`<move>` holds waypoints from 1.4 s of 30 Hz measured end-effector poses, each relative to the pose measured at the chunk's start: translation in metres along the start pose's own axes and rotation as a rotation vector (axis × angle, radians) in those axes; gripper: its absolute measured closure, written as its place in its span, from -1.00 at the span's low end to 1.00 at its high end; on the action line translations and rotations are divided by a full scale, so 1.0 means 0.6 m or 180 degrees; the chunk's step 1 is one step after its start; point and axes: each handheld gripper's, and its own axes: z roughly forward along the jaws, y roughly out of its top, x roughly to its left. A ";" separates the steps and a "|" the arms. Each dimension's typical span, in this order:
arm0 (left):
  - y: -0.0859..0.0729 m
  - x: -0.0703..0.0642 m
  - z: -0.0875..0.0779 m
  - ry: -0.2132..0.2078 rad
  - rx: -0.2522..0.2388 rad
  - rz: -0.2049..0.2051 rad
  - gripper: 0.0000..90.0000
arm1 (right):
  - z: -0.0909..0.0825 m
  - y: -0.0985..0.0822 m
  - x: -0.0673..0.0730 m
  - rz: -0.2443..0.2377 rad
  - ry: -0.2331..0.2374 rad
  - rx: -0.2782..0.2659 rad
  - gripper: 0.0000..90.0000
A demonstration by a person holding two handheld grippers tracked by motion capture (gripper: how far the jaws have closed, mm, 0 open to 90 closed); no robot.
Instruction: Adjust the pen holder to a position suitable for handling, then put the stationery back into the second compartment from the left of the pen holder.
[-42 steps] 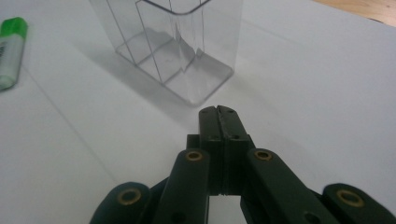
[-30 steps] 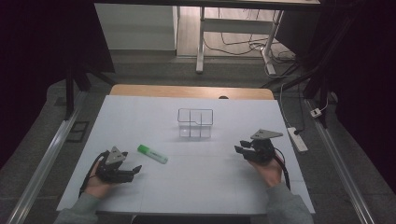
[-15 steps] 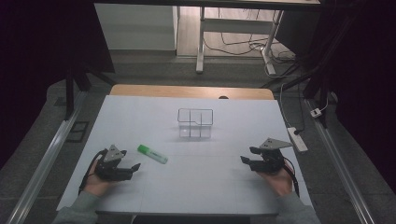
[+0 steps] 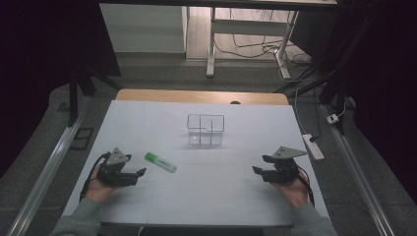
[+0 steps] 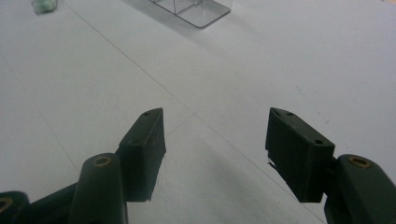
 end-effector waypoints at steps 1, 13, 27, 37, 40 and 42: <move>0.004 0.002 0.001 -0.0011 0.0007 -0.0012 -0.49 | 0.000 0.001 0.001 -0.0012 -0.0013 0.0019 -0.18; 0.042 0.018 0.008 0.0001 0.0155 0.0075 -0.47 | -0.003 0.004 0.003 -0.0043 -0.0014 -0.0007 -0.18; 0.067 0.033 0.029 -0.0009 0.0239 0.0181 -0.34 | -0.001 0.001 0.001 -0.0039 -0.0055 0.0040 -0.19; 0.090 0.047 0.038 0.0009 0.0244 0.0226 -0.16 | 0.000 0.002 0.002 -0.0028 -0.0056 0.0048 -0.19; 0.093 0.050 0.047 -0.0004 0.0288 0.0229 -0.15 | 0.002 -0.001 0.001 -0.0023 -0.0050 0.0080 -0.19; 0.094 0.054 0.052 0.0000 0.0311 0.0209 -0.12 | 0.003 -0.001 0.001 -0.0018 -0.0045 0.0089 -0.19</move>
